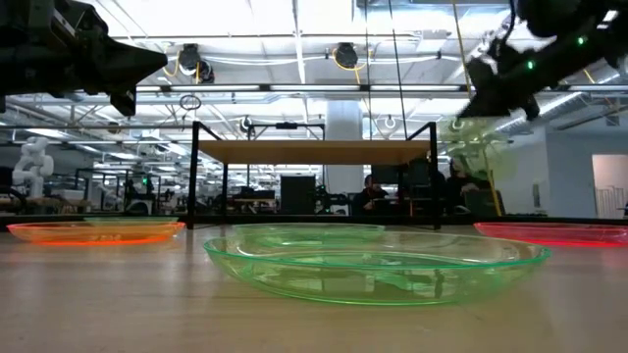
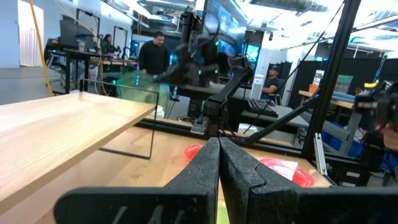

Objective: Place and stack plates onto a shelf
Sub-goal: Put the green plate on the shelf

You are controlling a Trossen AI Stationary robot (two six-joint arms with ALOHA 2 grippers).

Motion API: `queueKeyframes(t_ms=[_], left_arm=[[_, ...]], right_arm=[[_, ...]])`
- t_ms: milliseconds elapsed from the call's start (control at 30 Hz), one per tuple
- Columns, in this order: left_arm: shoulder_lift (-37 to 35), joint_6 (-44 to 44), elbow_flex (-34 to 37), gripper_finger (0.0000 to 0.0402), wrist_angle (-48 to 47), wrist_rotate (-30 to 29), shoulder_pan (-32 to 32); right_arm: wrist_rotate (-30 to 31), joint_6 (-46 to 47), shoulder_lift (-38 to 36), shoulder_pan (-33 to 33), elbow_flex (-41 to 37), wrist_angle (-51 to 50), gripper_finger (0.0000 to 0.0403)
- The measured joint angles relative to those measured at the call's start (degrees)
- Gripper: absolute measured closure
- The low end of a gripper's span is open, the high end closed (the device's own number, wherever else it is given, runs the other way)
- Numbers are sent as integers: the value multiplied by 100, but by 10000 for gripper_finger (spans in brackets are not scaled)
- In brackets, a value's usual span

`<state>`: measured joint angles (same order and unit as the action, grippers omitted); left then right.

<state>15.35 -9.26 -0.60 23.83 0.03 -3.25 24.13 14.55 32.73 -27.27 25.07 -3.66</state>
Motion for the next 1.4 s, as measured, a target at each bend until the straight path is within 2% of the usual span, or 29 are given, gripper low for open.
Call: queueKeyframes(t_ms=[200,400,533,800,1100,1200,1400], left_arm=[[0,1,0,387,0,-1,0],[1,2,0,387,0,0,0],[0,0,0,387,0,0,0],[0,0,0,387,2,-2,2],[1,1,0,387,0,-2,1],[1,1,0,387,0,-2,2],[1,1,0,387,0,0,0]], right_arm=[[-138,-896,210,0,755,783,403],[-1223,-1102,1137,1,1668,976,403],[-1666,-1364,1982,31,2269,746,403],[-1680,-2793,3374,327,3132,350,403],[-1608,-3225,4501,533,3372,489,403],[-1361,-3351,4721,581,3382,432,403],[-1363,-3357,5052,638,3385,596,403]])
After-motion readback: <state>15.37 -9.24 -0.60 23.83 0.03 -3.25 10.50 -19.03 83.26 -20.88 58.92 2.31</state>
